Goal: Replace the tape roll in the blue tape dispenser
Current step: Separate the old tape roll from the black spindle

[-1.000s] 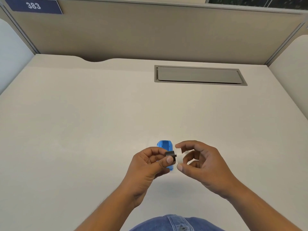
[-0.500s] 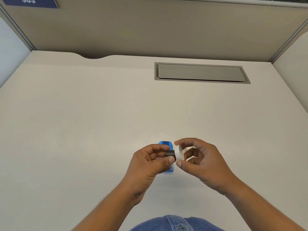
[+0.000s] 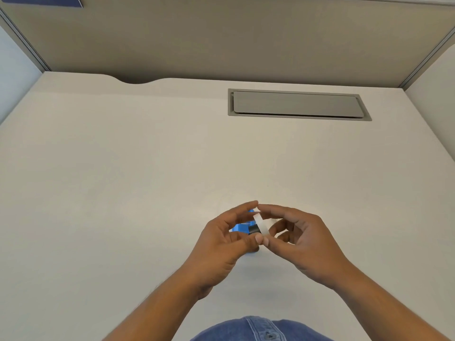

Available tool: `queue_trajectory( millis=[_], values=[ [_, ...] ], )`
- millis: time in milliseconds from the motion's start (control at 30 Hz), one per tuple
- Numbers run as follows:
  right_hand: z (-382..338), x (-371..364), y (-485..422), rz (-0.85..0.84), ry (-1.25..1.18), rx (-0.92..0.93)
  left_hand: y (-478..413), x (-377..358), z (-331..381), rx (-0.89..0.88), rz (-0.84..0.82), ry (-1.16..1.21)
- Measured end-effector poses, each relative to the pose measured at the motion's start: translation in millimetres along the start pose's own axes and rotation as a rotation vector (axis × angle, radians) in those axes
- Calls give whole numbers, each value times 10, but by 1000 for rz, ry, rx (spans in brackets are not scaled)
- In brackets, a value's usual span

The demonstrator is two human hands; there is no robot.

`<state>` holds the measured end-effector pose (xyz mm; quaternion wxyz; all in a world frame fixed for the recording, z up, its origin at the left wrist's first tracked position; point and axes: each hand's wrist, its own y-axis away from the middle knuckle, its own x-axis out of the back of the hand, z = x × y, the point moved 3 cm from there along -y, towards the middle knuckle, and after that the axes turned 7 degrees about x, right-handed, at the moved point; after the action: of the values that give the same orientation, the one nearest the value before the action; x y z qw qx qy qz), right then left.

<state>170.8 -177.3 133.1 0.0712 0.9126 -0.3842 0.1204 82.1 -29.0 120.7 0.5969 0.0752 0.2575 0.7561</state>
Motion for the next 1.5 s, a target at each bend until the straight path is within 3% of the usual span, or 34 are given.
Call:
queue_trajectory(
  millis=[167,333,933,1333,1500],
  values=[
    [2,-1,23,15,-30,-5,-7,3,8,-5,44,-30],
    [5,-25,47,71,-43,-14,7,-24,-62,18,99,102],
    [-20,-35,69,54,-108,-8,40,-31,-19,-23,63,93],
    [15,42,-12,32,10,21,-27,25,-80,0,119,33],
    [104,196,-194,109,54,-27,-81,88,-110,7,176,87]
  ],
)
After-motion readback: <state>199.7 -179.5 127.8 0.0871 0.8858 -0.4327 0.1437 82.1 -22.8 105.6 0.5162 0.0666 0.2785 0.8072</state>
